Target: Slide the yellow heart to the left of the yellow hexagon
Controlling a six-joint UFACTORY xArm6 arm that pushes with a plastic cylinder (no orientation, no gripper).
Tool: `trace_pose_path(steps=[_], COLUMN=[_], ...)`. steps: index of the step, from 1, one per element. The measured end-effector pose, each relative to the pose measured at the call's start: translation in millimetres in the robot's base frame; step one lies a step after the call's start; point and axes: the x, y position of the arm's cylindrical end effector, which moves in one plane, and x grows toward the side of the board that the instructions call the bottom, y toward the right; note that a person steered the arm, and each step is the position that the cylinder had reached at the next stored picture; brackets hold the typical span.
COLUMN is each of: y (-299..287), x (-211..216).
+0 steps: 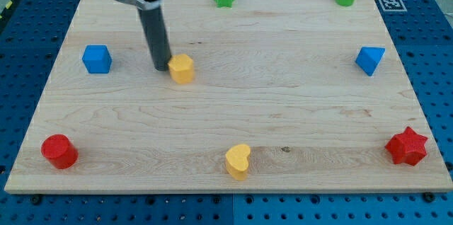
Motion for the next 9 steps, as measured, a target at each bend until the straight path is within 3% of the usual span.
trace_pose_path(steps=[4, 7, 9], y=[191, 137, 114], x=[105, 178, 179])
